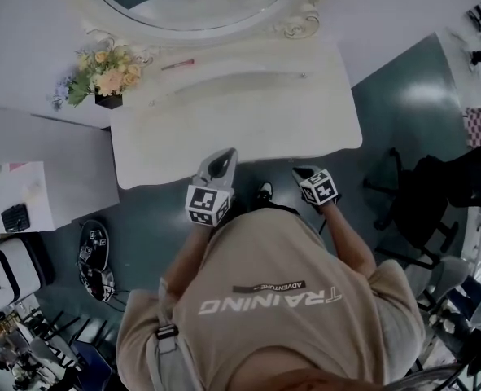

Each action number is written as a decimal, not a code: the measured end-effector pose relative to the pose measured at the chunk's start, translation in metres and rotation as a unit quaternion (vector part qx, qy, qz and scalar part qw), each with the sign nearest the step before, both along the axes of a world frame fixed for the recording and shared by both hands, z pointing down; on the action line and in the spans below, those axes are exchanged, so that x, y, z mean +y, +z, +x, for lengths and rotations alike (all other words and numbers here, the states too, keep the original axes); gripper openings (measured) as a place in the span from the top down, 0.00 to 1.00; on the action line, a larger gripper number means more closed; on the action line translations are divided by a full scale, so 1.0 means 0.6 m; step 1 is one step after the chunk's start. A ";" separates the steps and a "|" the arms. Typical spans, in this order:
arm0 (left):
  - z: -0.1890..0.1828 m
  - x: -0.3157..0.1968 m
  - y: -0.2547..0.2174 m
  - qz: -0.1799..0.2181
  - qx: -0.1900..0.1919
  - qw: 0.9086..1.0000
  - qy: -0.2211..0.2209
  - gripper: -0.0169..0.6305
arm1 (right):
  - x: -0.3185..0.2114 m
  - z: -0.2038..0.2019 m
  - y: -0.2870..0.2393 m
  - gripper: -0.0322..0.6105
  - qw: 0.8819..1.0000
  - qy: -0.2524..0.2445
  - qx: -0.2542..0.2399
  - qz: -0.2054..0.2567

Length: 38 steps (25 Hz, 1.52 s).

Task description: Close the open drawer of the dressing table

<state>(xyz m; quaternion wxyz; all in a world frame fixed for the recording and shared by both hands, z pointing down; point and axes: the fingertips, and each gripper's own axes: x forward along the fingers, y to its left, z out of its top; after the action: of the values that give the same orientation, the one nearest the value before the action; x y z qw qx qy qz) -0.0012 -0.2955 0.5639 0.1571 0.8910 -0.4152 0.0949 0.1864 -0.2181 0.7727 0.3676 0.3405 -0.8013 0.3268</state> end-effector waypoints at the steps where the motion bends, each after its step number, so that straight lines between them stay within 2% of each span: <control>1: 0.001 0.003 0.000 0.000 -0.001 1.000 0.004 0.96 | -0.005 -0.008 -0.021 0.94 1.000 -0.002 -0.007 0.017; 5: -0.004 0.008 -0.009 0.013 -0.004 1.000 0.005 0.96 | -0.027 -0.046 -0.106 0.94 0.996 -0.007 -0.048 0.072; 9: -0.014 0.001 -0.029 0.024 0.003 1.000 -0.005 0.96 | -0.051 -0.083 -0.180 0.94 0.990 -0.045 -0.066 0.118; 13: -0.025 -0.005 -0.067 0.048 0.003 0.999 -0.006 0.96 | -0.078 -0.107 -0.255 0.94 0.978 -0.080 -0.050 0.187; 18: -0.044 -0.016 -0.110 0.077 0.005 0.997 -0.017 0.96 | -0.114 -0.125 -0.331 0.94 0.956 -0.126 -0.004 0.266; 21: -0.056 -0.016 -0.145 0.100 0.008 0.995 -0.025 0.96 | -0.133 -0.129 -0.399 0.94 0.941 -0.107 -0.011 0.322; 25: -0.069 -0.018 -0.192 0.130 0.015 0.991 -0.039 0.96 | -0.149 -0.130 -0.508 0.94 0.914 -0.051 -0.059 0.397; 28: -0.074 -0.026 -0.220 0.151 0.019 0.987 -0.047 0.96 | -0.153 -0.136 -0.569 0.94 0.896 -0.042 -0.078 0.436; 31: -0.079 -0.033 -0.254 0.172 0.023 0.983 -0.053 0.96 | -0.156 -0.141 -0.610 0.94 0.882 -0.037 -0.091 0.461; 38: -0.094 -0.050 -0.331 0.220 0.033 0.973 -0.064 0.96 | -0.179 -0.146 -0.670 0.94 0.862 0.004 -0.146 0.485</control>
<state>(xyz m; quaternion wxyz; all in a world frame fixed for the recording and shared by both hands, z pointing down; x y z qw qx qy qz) -0.0578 -0.3254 0.3654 -0.0235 0.8779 -0.4767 -0.0381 0.0985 -0.3256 0.3707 0.0339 0.4273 -0.9018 -0.0556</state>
